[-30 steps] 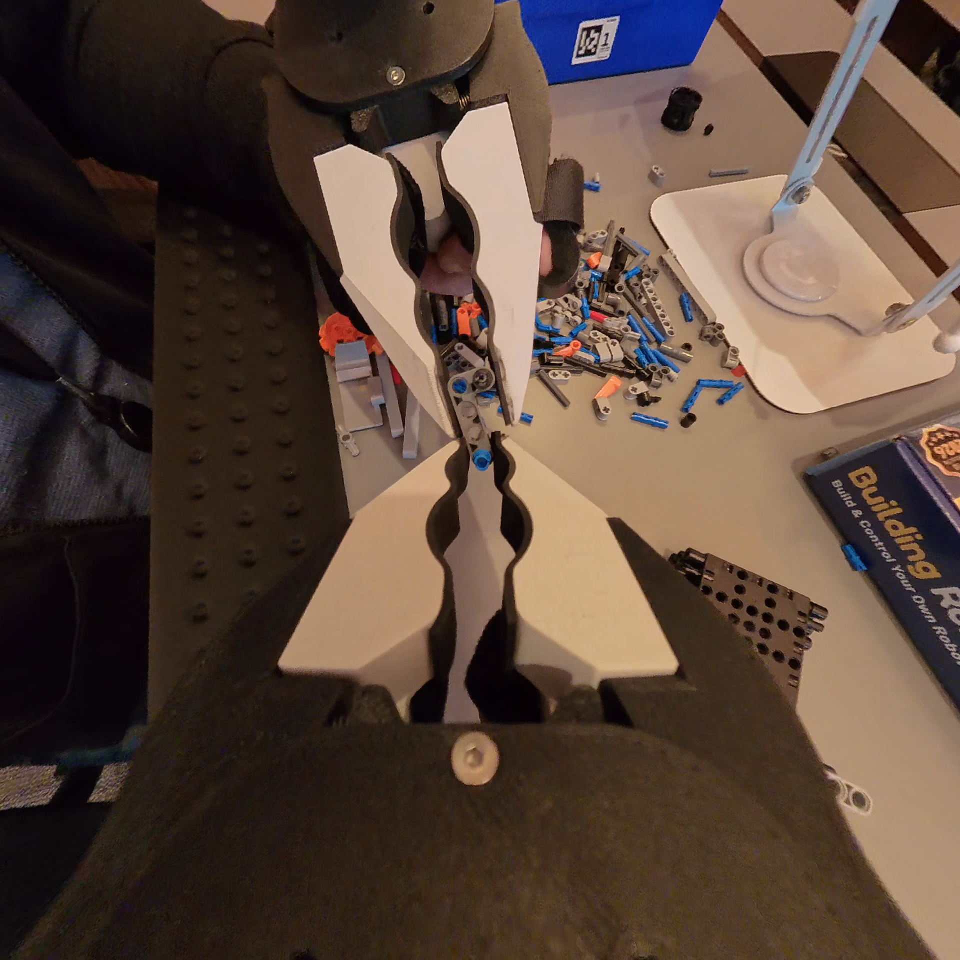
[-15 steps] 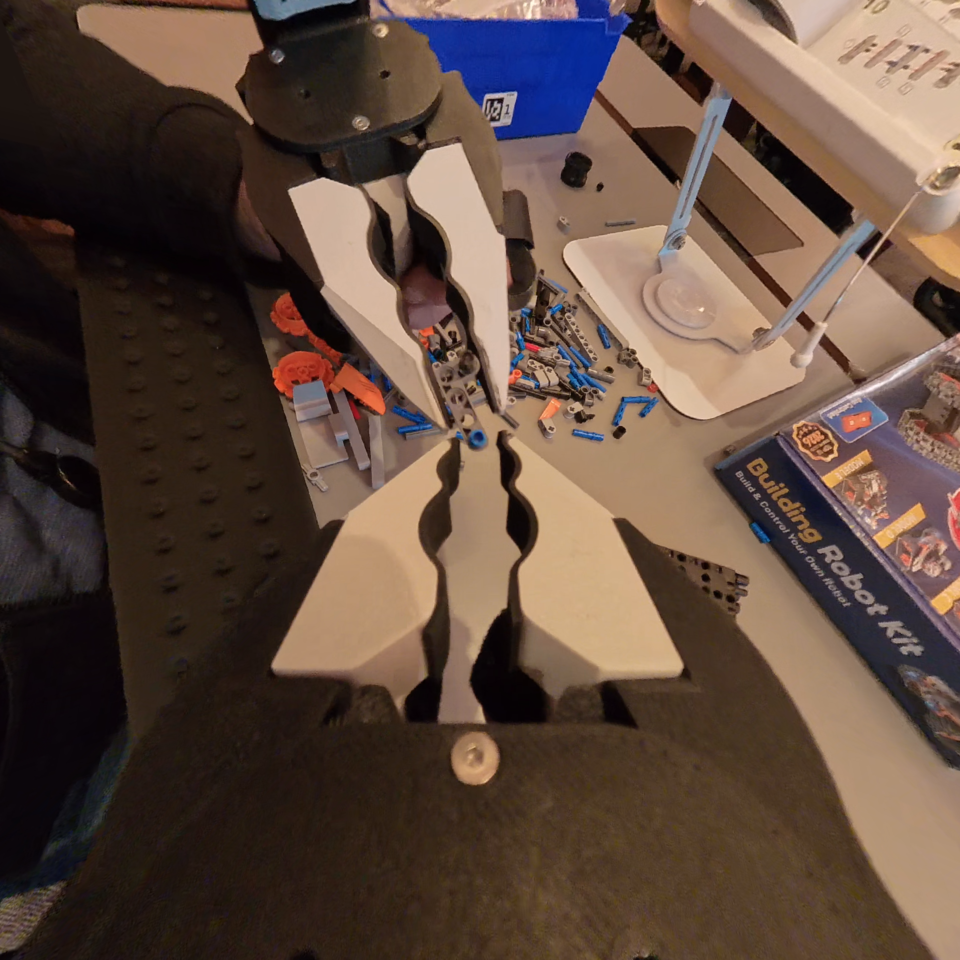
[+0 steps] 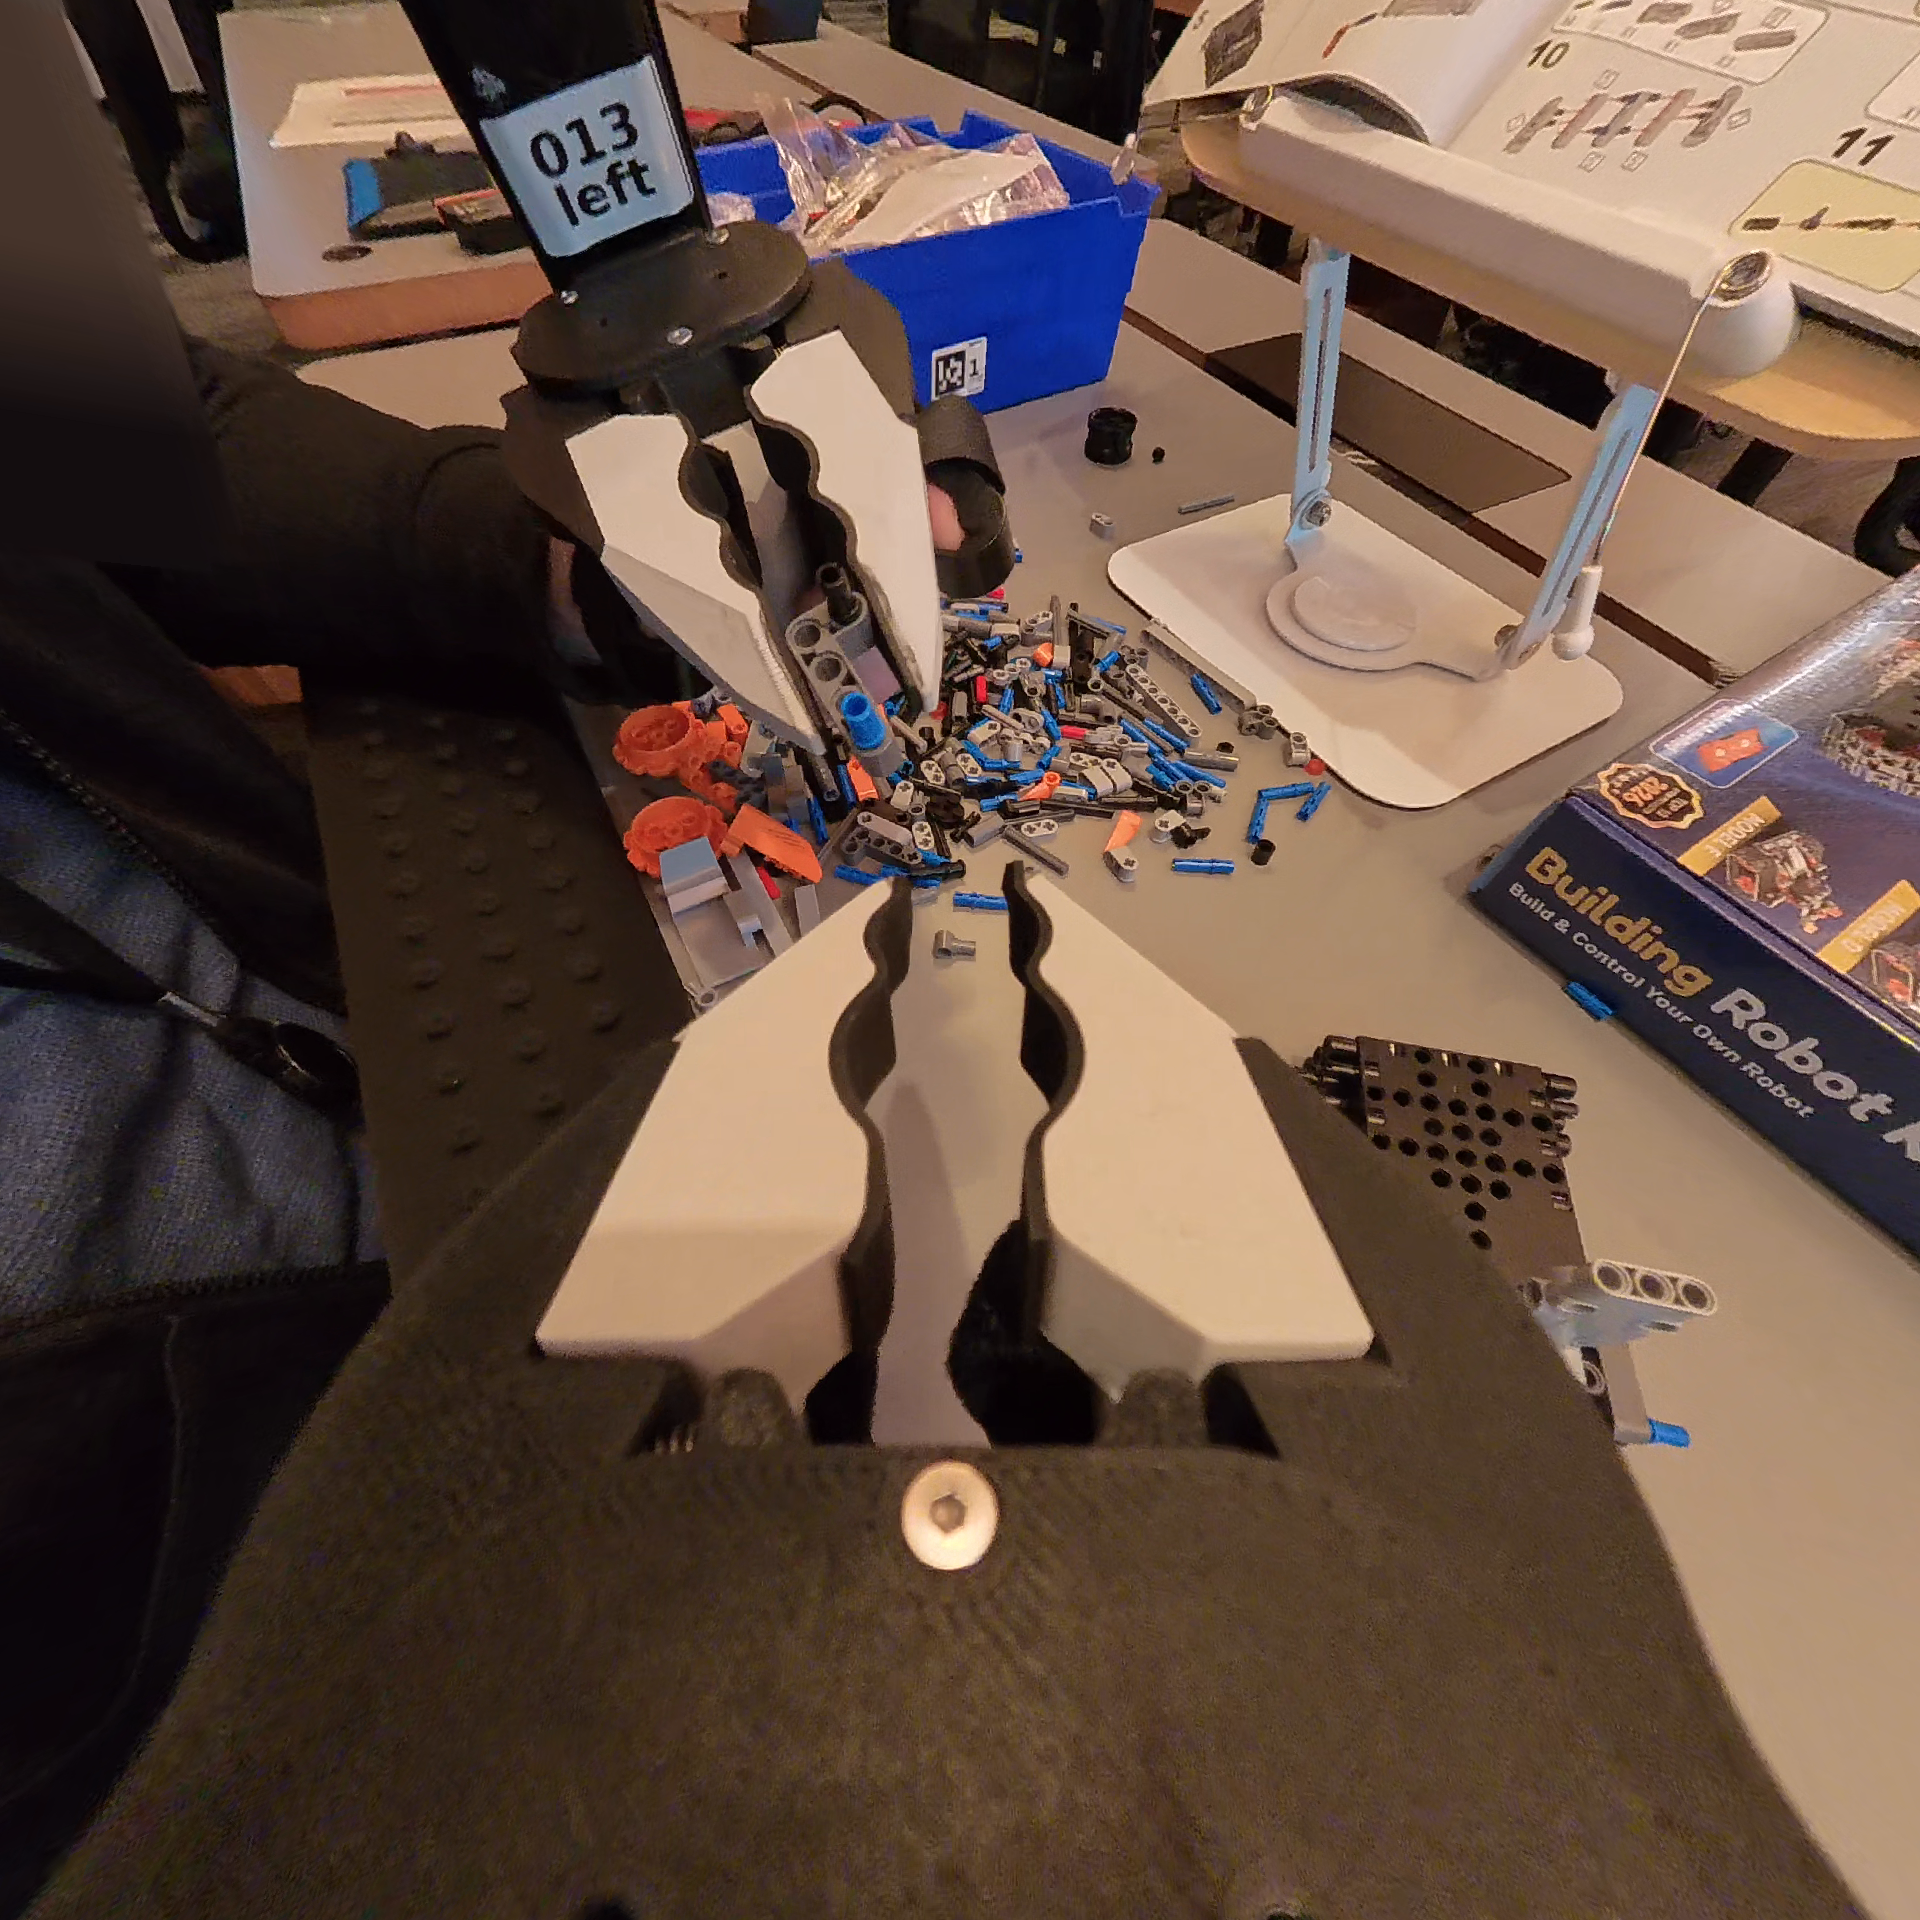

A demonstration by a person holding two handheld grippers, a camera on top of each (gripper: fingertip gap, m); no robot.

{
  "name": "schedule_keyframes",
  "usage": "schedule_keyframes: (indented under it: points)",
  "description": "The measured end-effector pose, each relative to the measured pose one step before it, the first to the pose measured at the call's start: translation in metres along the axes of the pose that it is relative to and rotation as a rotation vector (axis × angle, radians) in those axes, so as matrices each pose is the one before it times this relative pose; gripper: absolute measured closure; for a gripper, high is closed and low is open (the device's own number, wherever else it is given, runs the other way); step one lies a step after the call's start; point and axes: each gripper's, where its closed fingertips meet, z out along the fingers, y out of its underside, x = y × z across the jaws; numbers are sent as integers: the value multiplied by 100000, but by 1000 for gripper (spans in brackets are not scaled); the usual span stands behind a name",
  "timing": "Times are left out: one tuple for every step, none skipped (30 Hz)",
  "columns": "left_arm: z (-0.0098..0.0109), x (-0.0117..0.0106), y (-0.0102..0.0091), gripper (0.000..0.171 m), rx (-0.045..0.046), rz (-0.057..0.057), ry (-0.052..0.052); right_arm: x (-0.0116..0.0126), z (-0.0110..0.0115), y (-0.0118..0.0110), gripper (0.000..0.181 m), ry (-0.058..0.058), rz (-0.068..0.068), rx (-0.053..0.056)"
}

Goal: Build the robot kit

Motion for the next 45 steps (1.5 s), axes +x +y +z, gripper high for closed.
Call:
schedule_keyframes:
  points:
    - [33, 19, -4, 158, -24, 10, -56, -115, 60, 87, 164, 214, -707, -646]
    - [30, 77, -31, 158, 202, 124, 186, -132, 44, -34, 164, 165, -739, 100]
    - [15, 115, -75, 158, 451, 89, 433, -35, 34, -127, 166, 628, -561, 673]
    - [5, 100, -80, 158, 311, -27, 468, -42, 35, -82, 168, 383, -451, 465]
    - [-9, 37, -97, 158, 537, -138, 74, -146, 55, -31, 168, -226, -622, 108]
    - [-36, 33, -99, 158, 592, -99, 200, 6, 26, -61, 169, 939, -937, 163]
    - [-33, 97, -92, 158, 507, -65, 540, 17, 1, -154, 171, 1177, -1161, 652]
    - [-32, 74, -95, 158, 528, -103, 355, -130, 4, -180, 171, 169, -543, 684]
    - [-8, 18, -102, 158, 487, 56, -16, -139, 17, -91, 170, -263, 92, 99]
    - [-9, 37, -71, 158, 335, 167, 193, -26, 14, -3, 169, 532, -386, -313]
    - [11, 112, -57, 158, 303, 33, 647, -36, -26, -30, 169, 564, -841, 25]
    - [23, 52, -22, 158, 202, -73, 193, -146, -31, -90, 168, -270, -490, 405]
    - [25, 32, 18, 158, -35, 191, 74, -102, -35, -127, 168, -10, -262, 660]
    - [25, 100, -6, 158, 42, 179, 477, -20, -51, -142, 168, 466, -358, 748]
    - [12, 91, -30, 158, 236, 26, 399, -212, -27, -128, 167, -893, -356, 535]
    - [13, 2, 13, 158, -131, 95, -90, -280, -85, -268, 166, -1259, -388, 1358]
    - [14, -20, 30, 158, -248, 279, -126, -72, -151, -265, 166, -137, -157, 1307]
    - [-14, -17, 9, 158, -71, 179, -66, -69, -161, -200, 166, -271, -175, 684]
    - [-13, -12, 20, 158, -126, 25, -9, -120, -154, -149, 166, -564, -478, 463]
    - [8, 2, 45, 157, -268, 216, 43, -104, -158, -266, 167, -540, -201, 1135]
    - [13, 54, 47, 157, -266, 333, 242, -193, -109, -300, 167, -1369, 575, 1515]
    - [35, 95, 36, 157, -265, 195, 487, -238, -20, -197, 167, -1740, 882, 771]
    - [54, 132, 45, 158, -330, 389, 520, -123, 57, -84, 169, -697, 226, 207]
    - [60, 133, 53, 158, -439, 604, 454, -103, 98, 90, 174, -473, -266, -688]
    - [21, 23, 10, 158, -47, 338, -165, -82, 141, 227, 174, -220, -182, -1527]
    - [-4, 67, 1, 157, -42, -296, 505, -87, 51, 101, 175, 58, -469, -649]
    - [2, 41, -11, 157, 227, -428, 404, -27, -48, -35, 175, 694, -875, 278]
    - [60, -48, 110, 157, -578, -1059, -123, 116, -102, 5, 175, 1793, -1026, 33]
    - [118, -24, 202, 157, -1038, -1248, 80, 107, -98, 124, 175, 1849, -1184, -877]
    - [107, 36, 173, 157, -648, -232, 166, 43, -89, 127, 175, 2208, -2168, -1028]
    - [100, -90, 201, 157, -1088, -137, -701, 158, -113, 80, 175, 3546, -3031, -920]
    - [105, -256, 229, 157, -1511, -1368, -1274, 167, -112, 231, 175, 3713, -3052, -2018]
    - [84, -127, 202, 154, -1120, -2560, 257, 249, -95, 369, 175, 4044, -3217, -3020]
    - [70, -25, 165, 150, -677, -4145, 1452, 310, -133, 294, 175, 4480, -3470, -2345]
    - [88, 98, 181, 146, -686, -4795, 2420, 161, -133, 157, 175, 3129, -2722, -1381]
    - [88, 54, 105, 143, -197, -4049, 1695, 46, -94, 110, 175, 2123, -2345, -1348]
    - [108, -18, 116, 144, -282, -3504, 1115, 85, -61, 81, 175, 2471, -2924, -1477]
    - [117, 17, 86, 144, -329, -3385, 1202, 78, -52, 85, 175, 2260, -3172, -1510]
    - [81, 47, -16, 146, 400, -3088, 1334, 17, -34, 72, 175, 1551, -2663, -1242]
    - [89, 38, -13, 150, 251, -3412, 1386, 40, -64, -57, 175, 2005, -3000, -428]
    - [76, 209, 33, 156, 40, -3348, 2460, -70, -52, -113, 175, 1790, -3373, -322]
    - [0, 216, -160, 161, 1487, -2151, 1843, -178, -30, 1, 175, 1198, -3171, -1312]
    - [-48, 62, -95, 162, 903, -1501, 834, -129, -57, -8, 175, 1655, -3023, -1017]
    - [44, 54, 171, 162, -818, -1555, 865, -140, -81, 42, 176, 1249, -2189, -896]
    - [74, 121, 201, 163, -917, -754, 1010, -165, -74, 115, 176, 836, -1298, -930]
